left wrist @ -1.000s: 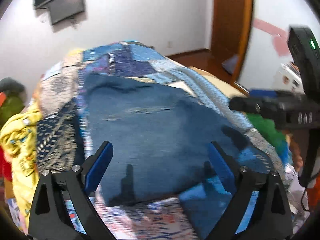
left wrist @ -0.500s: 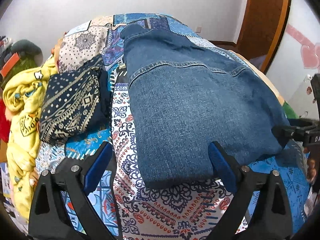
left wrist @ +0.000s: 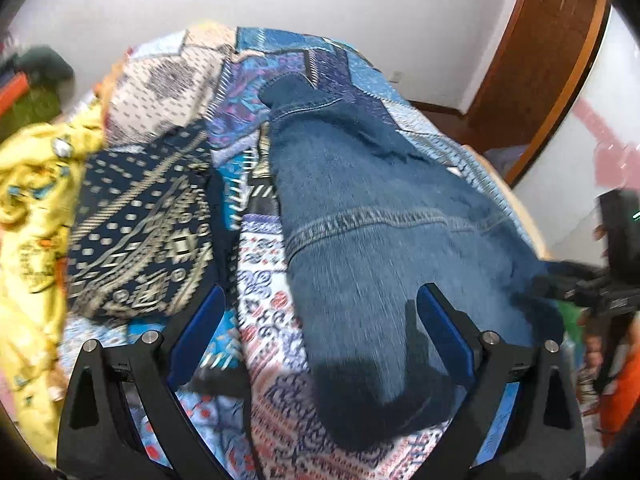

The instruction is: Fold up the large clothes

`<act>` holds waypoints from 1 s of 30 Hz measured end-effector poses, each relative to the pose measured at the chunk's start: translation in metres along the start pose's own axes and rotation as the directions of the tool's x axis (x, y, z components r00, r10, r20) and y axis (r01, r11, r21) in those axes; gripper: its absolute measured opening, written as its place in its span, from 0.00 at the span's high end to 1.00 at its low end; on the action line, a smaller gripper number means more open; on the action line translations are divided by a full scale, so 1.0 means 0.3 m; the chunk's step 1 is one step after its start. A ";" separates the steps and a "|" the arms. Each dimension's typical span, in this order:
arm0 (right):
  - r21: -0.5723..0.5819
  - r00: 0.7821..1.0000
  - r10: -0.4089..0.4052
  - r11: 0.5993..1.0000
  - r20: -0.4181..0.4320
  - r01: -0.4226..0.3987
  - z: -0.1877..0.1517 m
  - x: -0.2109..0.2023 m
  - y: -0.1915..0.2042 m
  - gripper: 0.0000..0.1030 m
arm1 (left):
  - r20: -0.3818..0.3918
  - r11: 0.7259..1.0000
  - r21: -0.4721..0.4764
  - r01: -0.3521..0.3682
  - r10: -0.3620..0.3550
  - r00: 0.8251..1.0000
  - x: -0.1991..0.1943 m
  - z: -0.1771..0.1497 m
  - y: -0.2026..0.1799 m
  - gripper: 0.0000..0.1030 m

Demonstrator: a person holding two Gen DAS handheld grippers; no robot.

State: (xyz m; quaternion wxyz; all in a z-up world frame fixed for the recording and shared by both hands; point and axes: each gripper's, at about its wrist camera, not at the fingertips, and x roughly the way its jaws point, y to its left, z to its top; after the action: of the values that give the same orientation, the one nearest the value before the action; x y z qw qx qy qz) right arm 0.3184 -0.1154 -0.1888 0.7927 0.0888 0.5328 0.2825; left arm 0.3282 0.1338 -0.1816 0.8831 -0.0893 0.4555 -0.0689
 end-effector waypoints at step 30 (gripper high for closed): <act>0.114 0.956 0.269 0.960 -0.118 -0.256 0.152 0.180 0.049 0.41 | -0.059 0.887 -0.296 0.354 -0.387 0.920 0.161 0.061 0.051 0.29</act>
State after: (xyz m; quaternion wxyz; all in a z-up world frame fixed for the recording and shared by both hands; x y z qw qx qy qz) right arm 0.3686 -0.0666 -0.2061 0.7057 0.1787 0.5807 0.3644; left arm 0.3716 0.1406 -0.2130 0.8039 -0.2940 0.4858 -0.1767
